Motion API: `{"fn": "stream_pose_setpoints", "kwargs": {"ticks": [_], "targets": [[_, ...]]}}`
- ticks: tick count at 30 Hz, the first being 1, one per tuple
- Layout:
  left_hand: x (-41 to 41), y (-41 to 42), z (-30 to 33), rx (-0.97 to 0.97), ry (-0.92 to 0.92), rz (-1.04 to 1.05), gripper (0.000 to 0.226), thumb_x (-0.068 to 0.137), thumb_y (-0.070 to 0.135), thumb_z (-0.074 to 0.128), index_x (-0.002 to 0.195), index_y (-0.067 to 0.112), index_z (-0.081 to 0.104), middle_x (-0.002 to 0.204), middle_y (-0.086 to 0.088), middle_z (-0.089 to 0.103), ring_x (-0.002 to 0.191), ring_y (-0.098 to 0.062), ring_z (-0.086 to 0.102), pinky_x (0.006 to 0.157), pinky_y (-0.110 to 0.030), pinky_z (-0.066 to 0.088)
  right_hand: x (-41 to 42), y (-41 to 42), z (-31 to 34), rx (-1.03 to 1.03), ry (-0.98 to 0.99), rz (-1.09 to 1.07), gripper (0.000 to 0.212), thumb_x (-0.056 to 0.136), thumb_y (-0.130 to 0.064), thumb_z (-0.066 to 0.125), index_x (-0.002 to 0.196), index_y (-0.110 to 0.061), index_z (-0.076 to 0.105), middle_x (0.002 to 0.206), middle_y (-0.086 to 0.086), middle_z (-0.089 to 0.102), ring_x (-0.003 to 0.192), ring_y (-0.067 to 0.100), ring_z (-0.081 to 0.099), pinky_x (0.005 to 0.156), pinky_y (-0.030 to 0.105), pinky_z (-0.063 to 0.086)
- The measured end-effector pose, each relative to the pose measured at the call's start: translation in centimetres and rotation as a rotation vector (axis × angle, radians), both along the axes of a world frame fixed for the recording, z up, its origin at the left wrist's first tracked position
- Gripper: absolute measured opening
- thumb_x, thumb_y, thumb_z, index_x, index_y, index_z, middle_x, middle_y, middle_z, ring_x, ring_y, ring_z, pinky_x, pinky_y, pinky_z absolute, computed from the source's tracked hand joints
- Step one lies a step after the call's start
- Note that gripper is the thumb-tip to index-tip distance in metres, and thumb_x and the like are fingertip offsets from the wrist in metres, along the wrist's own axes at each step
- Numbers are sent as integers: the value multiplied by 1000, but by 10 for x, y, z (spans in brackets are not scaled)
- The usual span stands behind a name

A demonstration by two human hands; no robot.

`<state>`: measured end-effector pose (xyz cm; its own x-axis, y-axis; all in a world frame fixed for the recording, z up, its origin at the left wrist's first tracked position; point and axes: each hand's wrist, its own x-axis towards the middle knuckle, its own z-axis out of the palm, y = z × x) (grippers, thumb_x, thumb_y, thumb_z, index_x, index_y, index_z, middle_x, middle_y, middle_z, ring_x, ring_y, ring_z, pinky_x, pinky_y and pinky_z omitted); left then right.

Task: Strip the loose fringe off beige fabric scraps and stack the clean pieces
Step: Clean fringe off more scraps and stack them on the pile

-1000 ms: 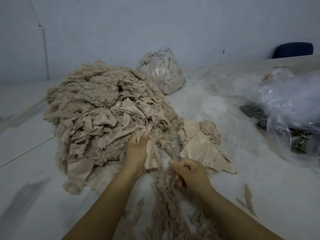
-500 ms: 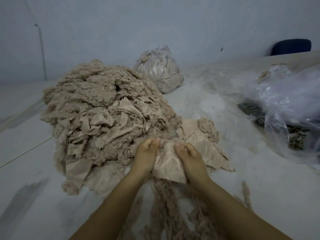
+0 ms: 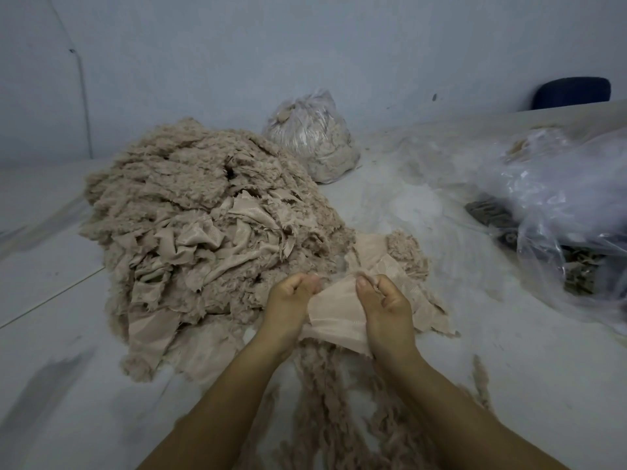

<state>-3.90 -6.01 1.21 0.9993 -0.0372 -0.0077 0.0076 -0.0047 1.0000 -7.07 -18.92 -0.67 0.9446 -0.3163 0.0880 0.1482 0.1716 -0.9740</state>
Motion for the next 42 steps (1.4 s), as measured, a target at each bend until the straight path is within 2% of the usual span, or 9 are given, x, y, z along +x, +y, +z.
{"fn": "stream_pose_setpoints", "kwargs": {"ticks": [11, 17, 20, 24, 29, 32, 34, 37, 42], "targets": [[10, 15, -6, -136, 124, 155, 33, 99, 28, 45, 70, 12, 49, 38, 9, 29, 30, -4, 21, 31, -13, 18, 6, -17, 6, 36, -1, -59, 19, 95, -23, 57, 84, -30, 71, 89, -1, 71, 85, 18, 67, 77, 37, 53], [1, -3, 3, 49, 42, -367, 33, 79, 36, 67, 107, 20, 62, 64, 8, 63, 46, -6, 50, 42, -18, 39, 16, -30, 24, -194, -36, 58, 20, 92, -21, 62, 77, -27, 73, 75, -2, 73, 67, 8, 64, 62, 24, 50], [6, -16, 11, 59, 32, -338, 7, 86, 15, 67, 83, 9, 68, 51, 10, 58, 42, 0, 48, 41, -11, 38, 28, -46, 39, -155, -51, -2, 24, 91, -19, 63, 67, -19, 66, 57, -12, 63, 51, 2, 55, 48, 17, 44], [18, -23, 7, 123, 95, -216, 36, 88, 23, 66, 53, 20, 60, 45, 9, 45, 33, -2, 32, 35, -12, 26, 39, -78, 36, -326, 38, -68, 41, 91, -22, 63, 51, -23, 56, 46, -19, 53, 44, -4, 48, 43, 10, 34], [19, -43, -15, 416, 57, -139, 23, 84, 27, 70, 72, 18, 54, 63, 5, 51, 50, -6, 43, 47, -16, 36, 29, -91, 1, -853, 227, -195, 29, 88, -31, 64, 114, -17, 59, 104, 1, 60, 97, 20, 53, 80, 29, 41], [18, -50, -26, 741, -130, -127, 40, 84, 34, 67, 119, 22, 50, 121, -2, 45, 106, -14, 51, 89, -28, 46, 18, -83, -13, -1141, -49, -241, 47, 91, -23, 62, 136, -12, 51, 137, 16, 49, 130, 37, 40, 108, 49, 30], [19, -57, -29, 804, -174, -230, 66, 89, 35, 60, 145, 25, 27, 152, -2, 13, 139, -20, 20, 110, -28, 26, 20, -78, -19, -1310, -85, -135, 52, 94, -30, 57, 143, -20, 43, 153, 13, 32, 144, 35, 22, 113, 55, 14], [22, -70, -27, 795, -158, -371, 70, 95, 27, 50, 151, 23, 8, 159, -2, -5, 146, -21, -9, 114, -26, 8, 34, -81, -29, -1447, 60, 35, 53, 100, -46, 35, 150, -38, 18, 161, -3, -3, 148, 24, -12, 115, 51, -6], [37, -91, -24, 811, -268, -399, 55, 95, 7, 45, 147, 8, 25, 152, -11, 26, 140, -20, 23, 102, -9, 10, 57, -96, -51, -1471, 206, 100, 53, 100, -51, 24, 150, -41, 10, 161, -2, -8, 147, 23, -14, 116, 48, 0]]}}
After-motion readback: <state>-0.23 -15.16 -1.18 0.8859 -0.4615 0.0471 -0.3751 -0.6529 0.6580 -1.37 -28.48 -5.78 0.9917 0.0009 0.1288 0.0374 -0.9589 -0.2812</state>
